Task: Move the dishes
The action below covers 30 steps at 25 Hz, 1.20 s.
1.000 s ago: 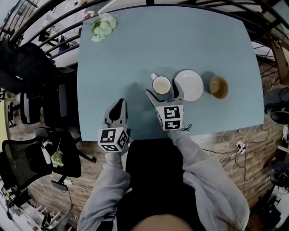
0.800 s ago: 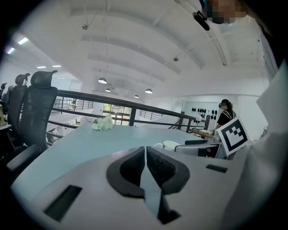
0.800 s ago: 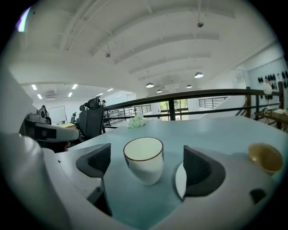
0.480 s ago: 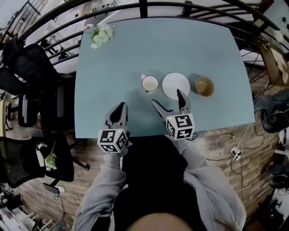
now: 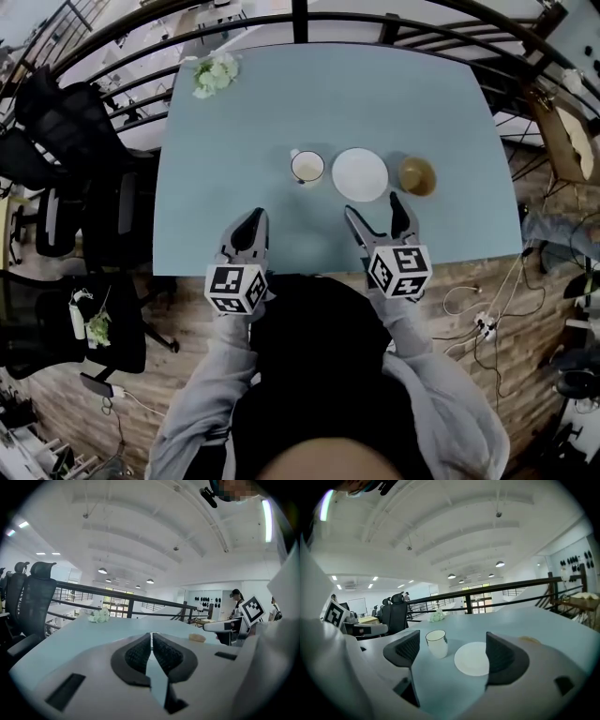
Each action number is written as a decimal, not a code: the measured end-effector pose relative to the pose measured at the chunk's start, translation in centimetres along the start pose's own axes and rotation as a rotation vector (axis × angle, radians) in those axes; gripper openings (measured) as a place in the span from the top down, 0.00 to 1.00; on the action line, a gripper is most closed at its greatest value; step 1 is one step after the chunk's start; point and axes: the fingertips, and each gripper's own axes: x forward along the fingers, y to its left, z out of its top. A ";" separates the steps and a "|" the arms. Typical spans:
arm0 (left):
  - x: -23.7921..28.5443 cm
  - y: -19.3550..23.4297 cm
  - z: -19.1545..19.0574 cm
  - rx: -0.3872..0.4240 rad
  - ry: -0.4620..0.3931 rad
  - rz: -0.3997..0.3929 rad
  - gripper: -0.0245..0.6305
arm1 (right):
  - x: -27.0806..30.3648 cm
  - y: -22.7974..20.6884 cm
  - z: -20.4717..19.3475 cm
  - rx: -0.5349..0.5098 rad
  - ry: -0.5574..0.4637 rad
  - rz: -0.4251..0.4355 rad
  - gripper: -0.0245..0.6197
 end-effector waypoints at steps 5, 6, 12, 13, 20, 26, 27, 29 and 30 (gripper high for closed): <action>-0.4 -0.4 0.7 0.014 -0.016 0.002 0.92 | -2.6 -2.6 1.2 0.001 -0.052 -0.088 0.38; -0.4 -0.4 0.8 0.016 -0.018 0.002 0.92 | -2.9 -2.9 1.3 -0.004 -0.055 -0.100 0.41; -0.3 -0.4 0.8 0.023 -0.013 0.004 0.92 | -4.1 -4.5 1.0 0.026 -0.073 -0.140 0.61; -0.2 -0.4 0.8 0.026 -0.010 0.004 0.92 | -4.1 -4.7 1.0 0.029 -0.073 -0.146 0.65; 0.4 -0.2 0.4 0.028 0.008 0.004 0.92 | -4.3 -5.8 0.6 0.018 -0.075 -0.205 0.95; 1.2 -0.4 0.0 0.030 0.026 -0.009 0.92 | -3.2 -6.0 0.3 -0.006 -0.038 -0.174 0.95; 1.3 -0.4 0.0 0.030 0.028 -0.011 0.92 | -2.9 -6.0 0.2 -0.012 -0.031 -0.167 0.95; 1.3 -0.4 -0.3 0.031 0.034 -0.013 0.92 | -2.6 -5.8 0.1 -0.034 -0.015 -0.158 0.95; 1.4 -0.4 -0.3 0.032 0.038 -0.013 0.93 | -2.5 -5.8 0.0 -0.048 -0.007 -0.158 0.95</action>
